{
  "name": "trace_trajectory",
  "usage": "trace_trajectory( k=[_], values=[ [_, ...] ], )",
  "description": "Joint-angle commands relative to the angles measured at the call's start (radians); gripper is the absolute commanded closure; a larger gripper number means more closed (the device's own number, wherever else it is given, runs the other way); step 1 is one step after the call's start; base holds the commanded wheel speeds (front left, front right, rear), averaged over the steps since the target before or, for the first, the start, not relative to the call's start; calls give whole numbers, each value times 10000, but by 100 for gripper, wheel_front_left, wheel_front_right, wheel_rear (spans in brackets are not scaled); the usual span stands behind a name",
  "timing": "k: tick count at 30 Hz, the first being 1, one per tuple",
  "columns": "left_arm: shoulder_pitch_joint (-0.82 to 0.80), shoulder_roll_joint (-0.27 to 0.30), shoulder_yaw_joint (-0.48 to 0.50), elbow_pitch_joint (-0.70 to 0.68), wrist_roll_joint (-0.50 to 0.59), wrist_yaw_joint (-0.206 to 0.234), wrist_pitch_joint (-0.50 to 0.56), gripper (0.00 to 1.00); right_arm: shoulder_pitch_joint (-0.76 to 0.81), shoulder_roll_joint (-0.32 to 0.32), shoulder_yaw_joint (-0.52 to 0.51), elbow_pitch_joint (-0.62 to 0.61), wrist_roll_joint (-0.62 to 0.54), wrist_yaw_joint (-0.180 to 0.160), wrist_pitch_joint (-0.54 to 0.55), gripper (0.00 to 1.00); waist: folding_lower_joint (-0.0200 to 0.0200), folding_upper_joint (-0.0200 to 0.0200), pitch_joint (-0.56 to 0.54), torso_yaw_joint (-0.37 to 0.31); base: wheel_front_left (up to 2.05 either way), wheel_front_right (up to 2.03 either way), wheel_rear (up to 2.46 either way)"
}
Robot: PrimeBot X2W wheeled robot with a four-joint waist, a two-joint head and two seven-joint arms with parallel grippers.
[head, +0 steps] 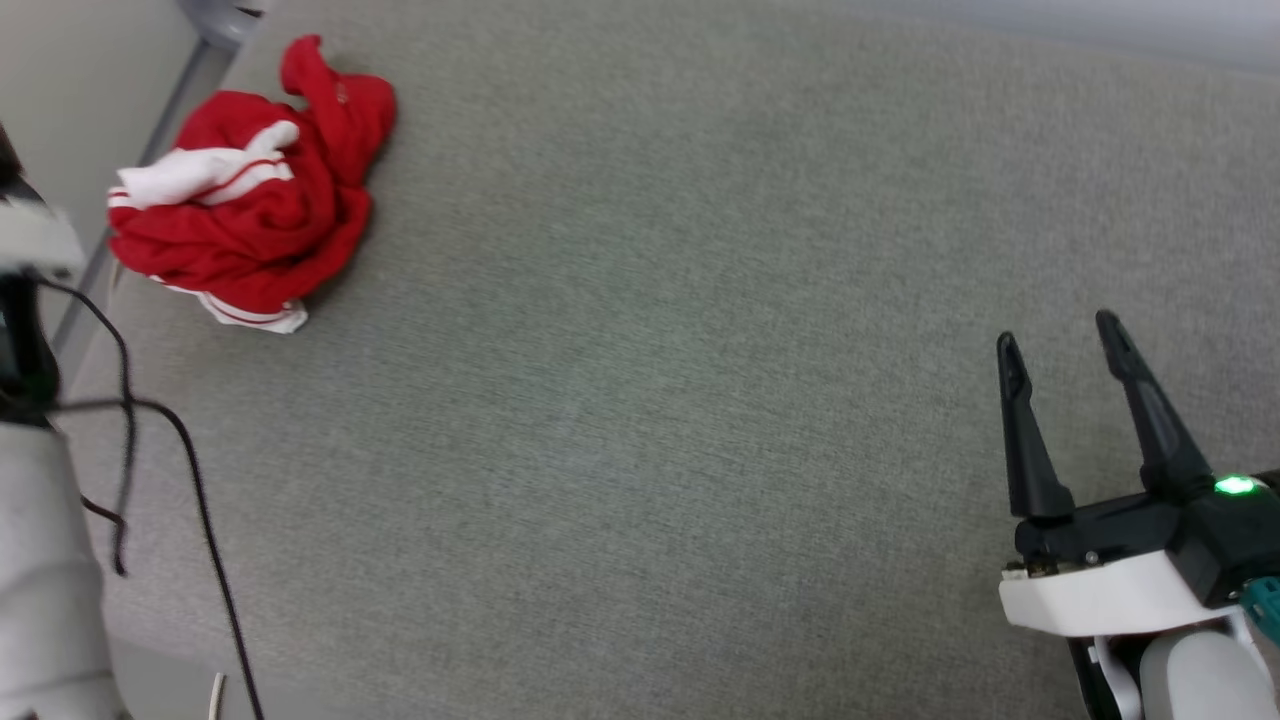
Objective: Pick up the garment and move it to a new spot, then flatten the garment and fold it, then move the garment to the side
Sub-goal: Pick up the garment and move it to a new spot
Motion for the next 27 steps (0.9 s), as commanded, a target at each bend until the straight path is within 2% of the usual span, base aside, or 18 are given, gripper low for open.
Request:
trace_trajectory(
  k=[1,6,11,18,21,27],
  values=[
    [-452,216,-121,249,-116,-57,118,0,-230,6,-20,-147,-78,-7,-25,0,-2,0,507,-343,0,0,0],
    [-1718,988,-485,1409,-764,-117,1038,0,-473,-108,-2,-408,-210,-7,-24,0,-2,0,1035,-537,0,0,0],
    [-2520,1903,-1464,2216,-1611,-129,2782,0,-695,-185,-29,-577,-223,-7,-24,0,-2,0,1462,-727,0,0,0],
    [-2944,2892,-2932,2983,-3120,-125,6344,0,-896,-221,-30,-692,-222,-7,-24,0,-2,0,1896,-950,0,0,0],
    [-2893,3176,-3521,3090,-3580,-128,7620,0,-977,-214,-41,-721,-225,-7,-24,0,-2,0,2050,-1051,0,0,0],
    [-2635,3458,-4133,3415,-4394,-127,9283,0,-1130,-208,-36,-782,-231,-7,-24,0,-2,0,2376,-1246,0,0,0]
  ],
)
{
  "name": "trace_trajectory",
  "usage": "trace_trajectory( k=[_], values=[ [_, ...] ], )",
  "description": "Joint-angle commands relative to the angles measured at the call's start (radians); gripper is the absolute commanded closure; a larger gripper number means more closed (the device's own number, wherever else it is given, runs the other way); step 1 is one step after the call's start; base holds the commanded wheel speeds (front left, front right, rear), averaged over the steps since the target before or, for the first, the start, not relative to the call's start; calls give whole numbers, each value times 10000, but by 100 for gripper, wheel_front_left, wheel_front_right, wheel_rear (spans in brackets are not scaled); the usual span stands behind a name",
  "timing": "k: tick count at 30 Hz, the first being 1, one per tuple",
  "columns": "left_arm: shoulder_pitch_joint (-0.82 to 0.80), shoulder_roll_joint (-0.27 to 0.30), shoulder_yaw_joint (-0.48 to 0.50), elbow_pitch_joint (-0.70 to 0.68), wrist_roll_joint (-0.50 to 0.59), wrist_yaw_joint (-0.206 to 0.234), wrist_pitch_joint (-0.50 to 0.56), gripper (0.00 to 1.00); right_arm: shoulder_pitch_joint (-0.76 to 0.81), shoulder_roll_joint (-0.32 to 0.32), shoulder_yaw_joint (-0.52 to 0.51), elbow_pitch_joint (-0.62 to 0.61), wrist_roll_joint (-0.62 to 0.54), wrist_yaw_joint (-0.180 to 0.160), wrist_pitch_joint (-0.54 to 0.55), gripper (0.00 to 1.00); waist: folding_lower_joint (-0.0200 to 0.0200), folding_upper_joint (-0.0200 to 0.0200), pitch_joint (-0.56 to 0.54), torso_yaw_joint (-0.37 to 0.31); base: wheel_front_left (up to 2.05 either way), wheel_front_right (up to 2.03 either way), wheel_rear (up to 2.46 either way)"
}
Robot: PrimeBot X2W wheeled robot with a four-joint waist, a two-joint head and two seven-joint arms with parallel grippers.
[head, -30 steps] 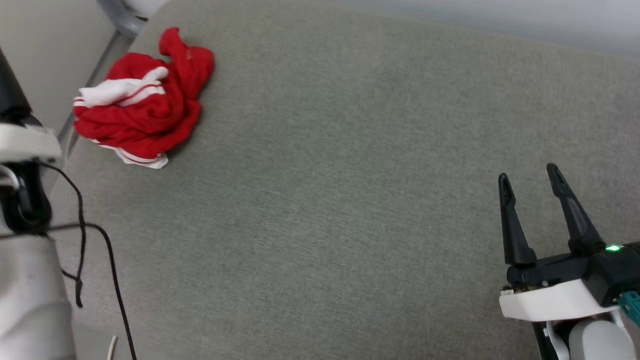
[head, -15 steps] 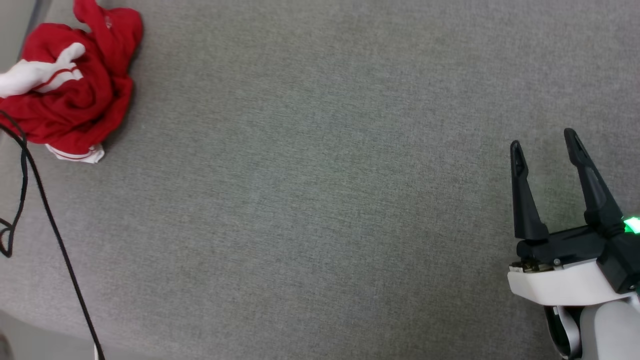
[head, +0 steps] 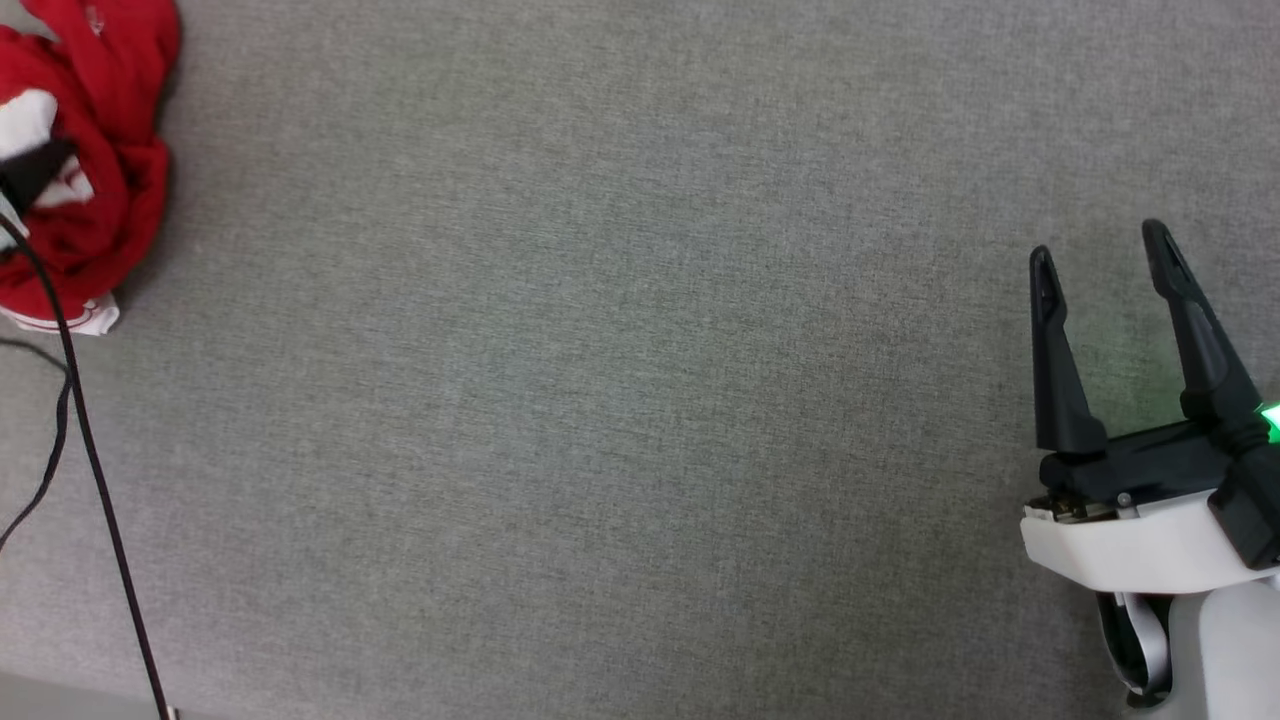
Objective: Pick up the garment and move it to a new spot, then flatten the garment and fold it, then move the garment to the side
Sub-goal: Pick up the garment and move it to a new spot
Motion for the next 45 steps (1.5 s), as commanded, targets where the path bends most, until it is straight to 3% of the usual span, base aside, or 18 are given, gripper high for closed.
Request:
trace_trajectory(
  k=[1,10,11,13,17,22,30,39,45],
  values=[
    [179,142,-164,142,-61,-1,265,0,-196,-36,-18,-71,-18,-7,-24,0,-1,0,145,-94,0,0,0],
    [899,-325,-692,1248,-505,-1,668,0,-376,12,-11,-32,-30,-7,-24,0,-1,0,482,-295,0,0,0],
    [949,-388,-766,1311,-525,-1,636,41,-370,17,-8,-10,-31,-7,-24,0,-1,0,478,-295,0,0,0],
    [949,-446,-913,1332,-538,-3,443,100,-375,26,-13,33,-31,-7,-24,0,-1,0,432,-278,0,0,0],
    [595,-199,-1065,1056,-473,-12,-359,100,-371,46,6,111,7,-7,-24,0,-1,0,164,-206,0,0,0],
    [-61,421,-1723,257,29,-2,-2165,100,-150,115,99,349,214,-7,-24,0,-1,0,-659,-95,0,0,0],
    [-669,657,-2752,-794,369,-2,-3370,100,109,177,134,582,407,-7,-24,0,-1,0,-1627,-216,0,0,0],
    [-1266,100,-4136,-2260,588,-2,-4024,100,386,184,43,711,1047,-7,-24,0,-1,0,-2414,-880,0,0,0],
    [-1178,-742,-4933,-3257,781,40,-3972,100,476,186,-20,731,1390,-7,-24,0,-1,0,-2564,-1574,0,0,0]
  ],
)
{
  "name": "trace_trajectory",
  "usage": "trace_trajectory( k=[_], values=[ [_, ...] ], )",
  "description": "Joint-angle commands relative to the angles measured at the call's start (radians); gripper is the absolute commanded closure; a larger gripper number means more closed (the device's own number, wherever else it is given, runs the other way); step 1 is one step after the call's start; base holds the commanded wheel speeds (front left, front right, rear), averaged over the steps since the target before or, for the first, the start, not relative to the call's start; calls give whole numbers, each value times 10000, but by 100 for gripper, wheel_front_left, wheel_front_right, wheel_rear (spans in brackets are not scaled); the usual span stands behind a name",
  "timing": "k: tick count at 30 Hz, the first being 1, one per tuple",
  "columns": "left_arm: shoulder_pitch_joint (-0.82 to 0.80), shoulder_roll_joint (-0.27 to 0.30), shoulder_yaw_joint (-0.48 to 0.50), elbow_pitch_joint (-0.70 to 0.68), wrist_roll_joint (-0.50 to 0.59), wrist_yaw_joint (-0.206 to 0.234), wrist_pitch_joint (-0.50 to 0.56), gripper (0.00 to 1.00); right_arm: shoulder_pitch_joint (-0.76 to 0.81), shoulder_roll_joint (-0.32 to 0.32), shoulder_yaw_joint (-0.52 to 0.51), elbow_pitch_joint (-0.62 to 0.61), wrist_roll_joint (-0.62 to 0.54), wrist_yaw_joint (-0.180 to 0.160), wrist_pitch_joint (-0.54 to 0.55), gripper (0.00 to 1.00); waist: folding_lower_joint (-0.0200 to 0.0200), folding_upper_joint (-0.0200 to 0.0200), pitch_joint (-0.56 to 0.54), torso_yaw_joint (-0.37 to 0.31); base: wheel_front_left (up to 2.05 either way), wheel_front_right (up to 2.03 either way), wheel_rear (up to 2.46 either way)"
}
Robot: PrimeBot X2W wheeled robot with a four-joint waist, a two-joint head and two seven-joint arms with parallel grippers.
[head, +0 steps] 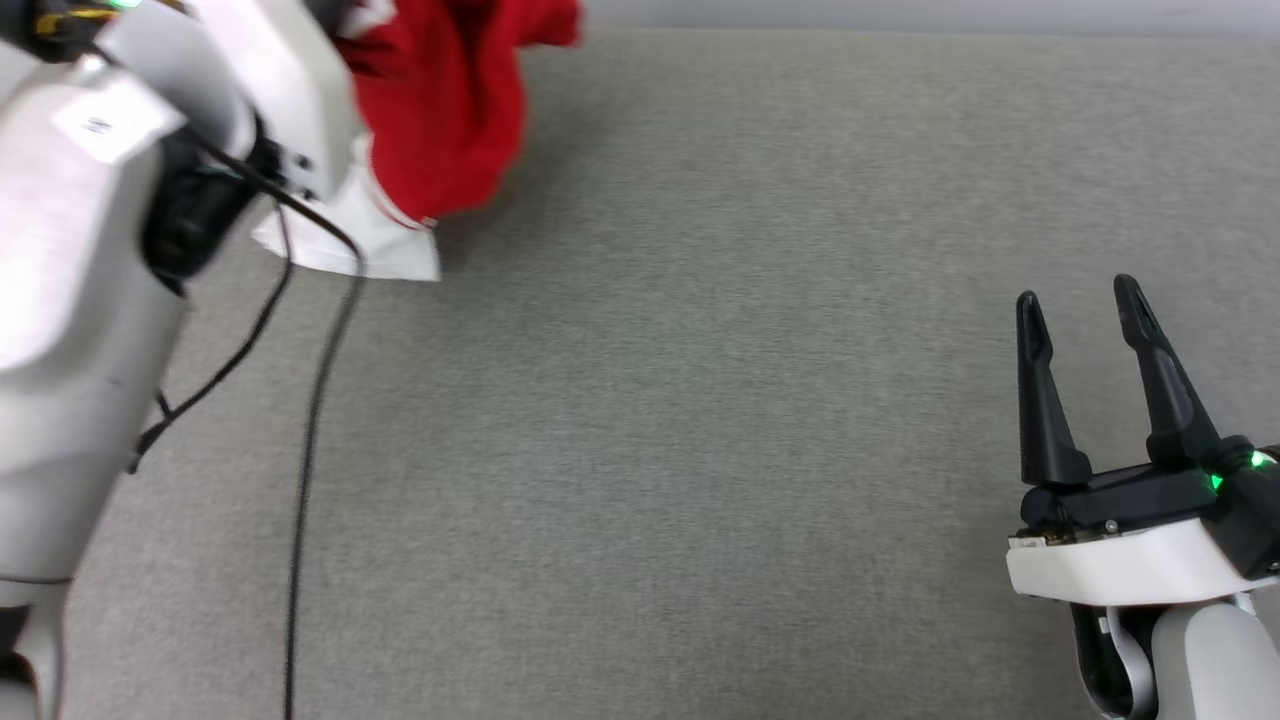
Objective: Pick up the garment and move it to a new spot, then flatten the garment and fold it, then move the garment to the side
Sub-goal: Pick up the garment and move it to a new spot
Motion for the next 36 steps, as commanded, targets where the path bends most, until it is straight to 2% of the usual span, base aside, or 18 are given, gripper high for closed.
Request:
trace_trajectory(
  k=[1,7,12,20,27,33,36],
  values=[
    [58,-113,-178,-186,151,29,16,100,103,32,-35,-13,119,-7,-24,0,1,0,-73,-354,0,0,0],
    [471,-1023,-1205,-943,426,11,0,100,15,33,-85,-32,406,-7,-24,0,1,0,29,-1162,0,0,0],
    [821,-1909,-2264,-1041,588,-4,-14,100,-22,29,-225,-45,626,-7,-24,0,1,0,200,-1779,0,0,0],
    [1008,-3208,-4574,-286,594,-11,-365,100,-168,28,-529,-81,832,-7,-24,0,1,0,578,-2383,0,0,0],
    [1331,-4109,-6469,631,357,-13,-798,100,-253,28,-628,-44,904,-7,-24,0,1,0,796,-2498,0,0,0],
    [2019,-4518,-6797,1147,449,-14,-965,100,-270,28,-580,47,929,-7,-24,0,1,0,746,-2490,0,0,0],
    [2170,-4647,-6811,1222,823,-16,-1156,100,-159,28,-576,104,867,-7,-24,0,1,0,593,-2403,0,0,0]
  ],
)
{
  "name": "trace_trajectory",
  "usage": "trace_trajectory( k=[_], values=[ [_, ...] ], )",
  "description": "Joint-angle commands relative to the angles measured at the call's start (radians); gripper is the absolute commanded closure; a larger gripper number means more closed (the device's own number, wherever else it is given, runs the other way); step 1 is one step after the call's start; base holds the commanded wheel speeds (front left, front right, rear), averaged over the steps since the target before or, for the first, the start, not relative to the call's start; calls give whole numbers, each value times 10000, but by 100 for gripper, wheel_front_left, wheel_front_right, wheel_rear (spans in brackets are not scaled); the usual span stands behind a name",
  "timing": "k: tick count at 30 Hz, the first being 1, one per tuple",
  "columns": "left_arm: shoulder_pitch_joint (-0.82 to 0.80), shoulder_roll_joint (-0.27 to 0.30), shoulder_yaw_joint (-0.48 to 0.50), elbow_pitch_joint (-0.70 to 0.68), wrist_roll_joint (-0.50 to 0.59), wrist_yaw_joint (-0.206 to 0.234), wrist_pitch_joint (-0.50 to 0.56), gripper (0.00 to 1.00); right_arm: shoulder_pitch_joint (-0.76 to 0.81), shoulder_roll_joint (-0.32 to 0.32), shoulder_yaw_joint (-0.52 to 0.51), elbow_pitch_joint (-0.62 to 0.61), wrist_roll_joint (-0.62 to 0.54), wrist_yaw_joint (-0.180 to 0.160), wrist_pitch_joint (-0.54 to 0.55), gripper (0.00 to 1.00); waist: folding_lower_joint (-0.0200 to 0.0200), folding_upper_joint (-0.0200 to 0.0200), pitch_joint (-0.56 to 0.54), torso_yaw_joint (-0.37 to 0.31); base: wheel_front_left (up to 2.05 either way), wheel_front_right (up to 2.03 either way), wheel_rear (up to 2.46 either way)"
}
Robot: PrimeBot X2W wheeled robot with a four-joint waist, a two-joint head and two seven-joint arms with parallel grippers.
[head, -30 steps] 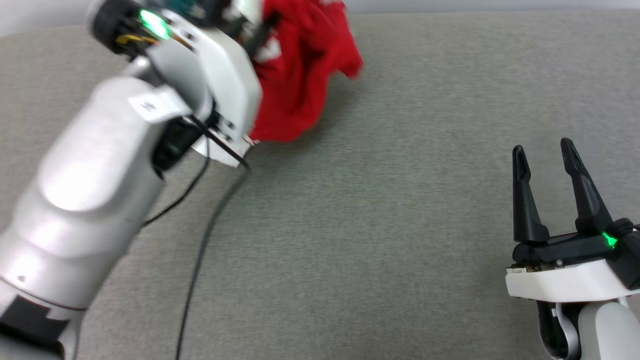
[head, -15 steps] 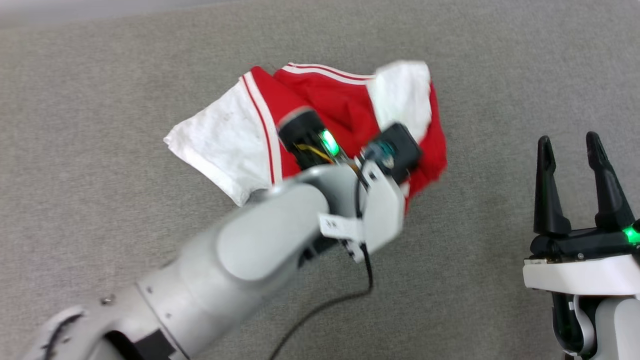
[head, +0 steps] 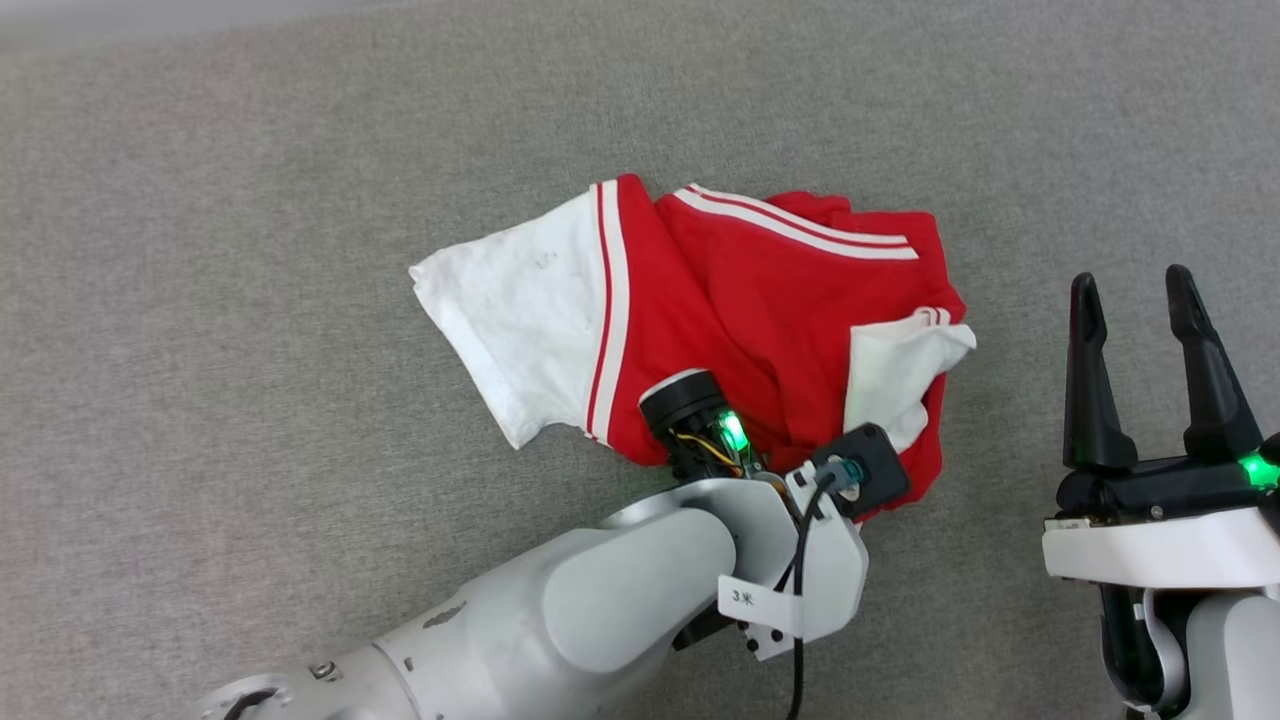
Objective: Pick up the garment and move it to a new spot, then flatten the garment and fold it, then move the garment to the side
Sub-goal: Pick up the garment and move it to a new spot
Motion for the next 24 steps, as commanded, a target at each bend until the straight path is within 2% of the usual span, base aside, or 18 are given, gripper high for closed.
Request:
trace_trajectory(
  k=[1,2,6,11,16,24],
  values=[
    [199,-97,-45,51,227,-8,-192,100,44,22,-3,52,-80,-7,-24,0,1,-1,-152,87,0,0,0],
    [145,-112,-36,87,483,-7,-418,0,77,22,4,80,-95,-7,-24,0,1,-1,-231,119,0,0,0],
    [107,-258,129,435,628,12,-1773,0,273,21,-54,178,-183,-7,-24,0,1,-1,-654,293,0,0,0],
    [213,-393,601,426,415,420,-3066,0,537,20,-123,263,-258,-7,-24,0,1,-1,-1221,599,0,0,0],
    [335,-326,1239,256,346,1176,-3915,0,793,21,-111,345,-378,-7,-24,0,1,-1,-1741,920,0,0,0],
    [1158,699,2937,-658,495,2667,-4288,0,1134,18,-111,467,-497,-7,-24,0,1,-1,-2309,1306,0,0,0]
  ],
)
